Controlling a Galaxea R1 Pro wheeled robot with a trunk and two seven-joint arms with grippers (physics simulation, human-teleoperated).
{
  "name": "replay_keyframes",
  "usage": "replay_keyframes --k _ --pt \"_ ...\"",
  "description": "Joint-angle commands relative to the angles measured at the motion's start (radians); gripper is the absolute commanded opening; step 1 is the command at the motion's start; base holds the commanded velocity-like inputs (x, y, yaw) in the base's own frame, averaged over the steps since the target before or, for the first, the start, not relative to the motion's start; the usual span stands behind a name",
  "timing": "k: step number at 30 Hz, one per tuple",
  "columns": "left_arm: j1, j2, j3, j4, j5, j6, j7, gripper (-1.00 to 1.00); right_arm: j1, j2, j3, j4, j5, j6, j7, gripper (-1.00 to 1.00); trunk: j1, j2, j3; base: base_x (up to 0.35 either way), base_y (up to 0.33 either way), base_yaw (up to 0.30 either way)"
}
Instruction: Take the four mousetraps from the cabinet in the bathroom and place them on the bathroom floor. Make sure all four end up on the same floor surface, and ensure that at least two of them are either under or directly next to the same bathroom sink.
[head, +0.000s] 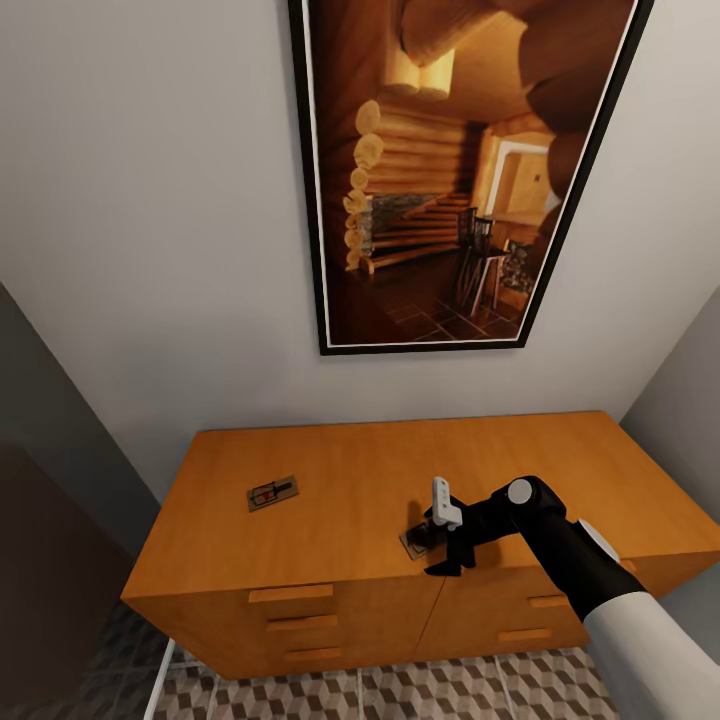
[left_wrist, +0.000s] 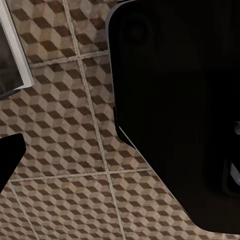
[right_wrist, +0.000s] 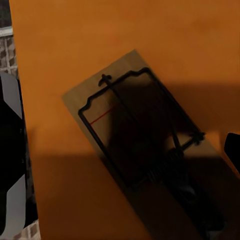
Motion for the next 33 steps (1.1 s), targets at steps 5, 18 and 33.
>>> replay_keyframes --k 5,18,33 --pt "-0.002 -0.001 -0.008 0.005 0.008 -0.007 0.002 1.00 -0.001 0.000 0.002 0.012 0.001 -0.013 0.002 1.00 0.001 -0.002 -0.002 0.000 0.000 0.000" --pt "-0.002 -0.001 -0.008 0.005 0.008 -0.007 0.002 1.00 -0.001 0.001 0.002 0.019 0.001 -0.019 0.001 1.00 0.001 -0.002 -0.002 0.000 0.000 0.000" --pt "-0.002 -0.001 -0.008 0.005 0.008 -0.007 0.002 1.00 -0.001 0.001 0.002 0.019 0.001 -0.020 0.001 1.00 0.001 -0.002 -0.002 0.000 0.000 0.000"
